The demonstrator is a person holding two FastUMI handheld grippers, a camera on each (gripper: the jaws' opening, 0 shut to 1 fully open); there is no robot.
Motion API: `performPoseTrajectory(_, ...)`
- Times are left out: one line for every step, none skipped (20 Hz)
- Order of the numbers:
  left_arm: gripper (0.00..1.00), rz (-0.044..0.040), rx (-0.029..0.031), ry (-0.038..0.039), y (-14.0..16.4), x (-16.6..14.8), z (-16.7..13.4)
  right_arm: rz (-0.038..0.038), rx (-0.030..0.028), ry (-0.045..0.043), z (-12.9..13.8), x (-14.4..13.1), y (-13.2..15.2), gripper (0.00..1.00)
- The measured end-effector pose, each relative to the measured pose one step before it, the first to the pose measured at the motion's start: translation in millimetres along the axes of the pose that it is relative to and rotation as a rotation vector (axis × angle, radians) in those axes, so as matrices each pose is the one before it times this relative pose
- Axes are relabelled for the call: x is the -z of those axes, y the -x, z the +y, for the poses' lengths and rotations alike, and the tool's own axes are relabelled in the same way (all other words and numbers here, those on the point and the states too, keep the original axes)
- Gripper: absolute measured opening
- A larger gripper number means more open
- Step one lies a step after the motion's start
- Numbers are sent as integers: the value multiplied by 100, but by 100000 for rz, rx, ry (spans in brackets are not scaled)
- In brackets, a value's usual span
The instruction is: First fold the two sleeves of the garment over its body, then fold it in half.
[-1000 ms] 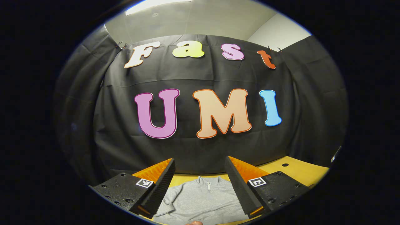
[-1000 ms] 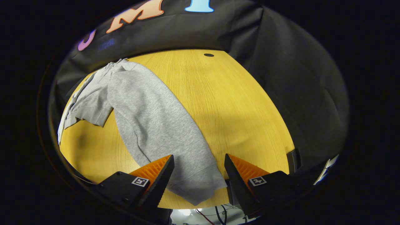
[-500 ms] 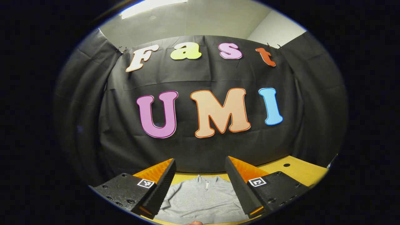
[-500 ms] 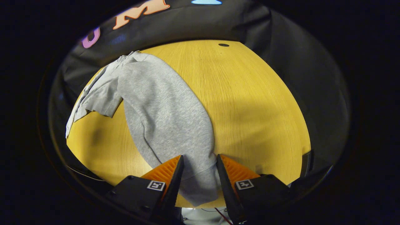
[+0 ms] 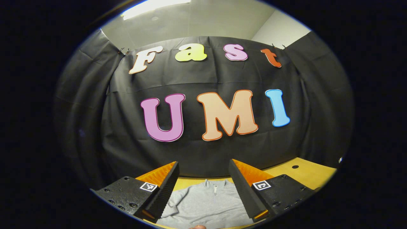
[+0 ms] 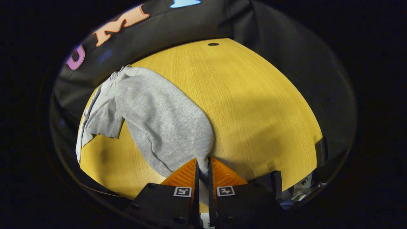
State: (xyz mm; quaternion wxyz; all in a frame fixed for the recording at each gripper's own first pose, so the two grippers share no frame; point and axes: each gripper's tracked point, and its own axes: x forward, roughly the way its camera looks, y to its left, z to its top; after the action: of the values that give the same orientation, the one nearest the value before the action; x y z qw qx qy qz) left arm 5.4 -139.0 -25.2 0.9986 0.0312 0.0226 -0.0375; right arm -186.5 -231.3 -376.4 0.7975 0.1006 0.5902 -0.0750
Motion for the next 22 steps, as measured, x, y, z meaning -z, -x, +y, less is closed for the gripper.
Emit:
performPoseTrajectory(93,465,629,580,-36,181,476,-1851,78,-2858,392,-945,290,14)
performPoseTrajectory(93,29,-154,-343,-42,101,727,-2346,763,-2718,279,-934,222,14)
performPoseTrajectory(96,316,-515,-785,-124,18,938,-2571,980,-2845,239,-1103,219,14)
performPoseTrajectory(93,111,-639,-307,-73,120,975,-1925,-868,-2593,712,-868,242,14)
performPoseTrajectory(93,-129,-654,78,-61,-32,882,-2682,-1085,-2319,904,-1198,295,14)
performPoseTrajectory(93,220,-863,-64,0,142,933,-2772,-1095,-1597,987,-1078,157,14)
performPoseTrajectory(92,153,-997,-174,6,56,883,-3476,-144,-720,762,-1206,40,14)
performPoseTrajectory(93,-83,-1137,-129,34,74,1064,-3305,-124,475,889,-982,98,14)
performPoseTrajectory(96,-10,-1277,-166,72,26,1018,-2937,-564,1665,1159,-1035,193,14)
performPoseTrajectory(92,229,-1390,-130,35,189,1027,-2685,-1238,1902,1561,-860,215,14)
performPoseTrajectory(93,409,-1213,73,-15,190,964,-1825,-2138,1903,1757,-887,110,14)
performPoseTrajectory(92,523,-1263,209,-39,241,951,-1491,-2263,1702,1721,-767,60,14)
performPoseTrajectory(93,493,-1361,238,58,145,949,-1141,-2124,1504,1833,-723,-145,14)
performPoseTrajectory(92,316,-1572,119,181,308,1001,-364,-2274,1383,1695,-514,-57,14)
performPoseTrajectory(93,3,-1577,128,42,73,975,-754,-2051,1136,1616,-747,-291,14)
performPoseTrajectory(96,-262,-1662,204,103,-45,1120,-1278,-1381,1265,1434,-673,-288,14)
performPoseTrajectory(96,-114,-1564,175,56,3,1010,-1688,-1216,1652,1386,-865,-347,14)
performPoseTrajectory(93,228,-1367,176,75,242,960,-1188,-1429,1829,1417,-700,-430,14)
performPoseTrajectory(93,405,-1522,198,139,258,987,-893,-1183,1375,1312,-542,-447,14)
performPoseTrajectory(93,545,-1299,154,-107,301,919,-726,-1574,906,1375,-496,-293,14)
performPoseTrajectory(96,570,-1539,-110,17,137,1023,-416,-1839,667,1437,-468,-406,14)
performPoseTrajectory(96,424,-1503,52,95,380,1084,-301,-1151,554,1164,-278,-375,15)
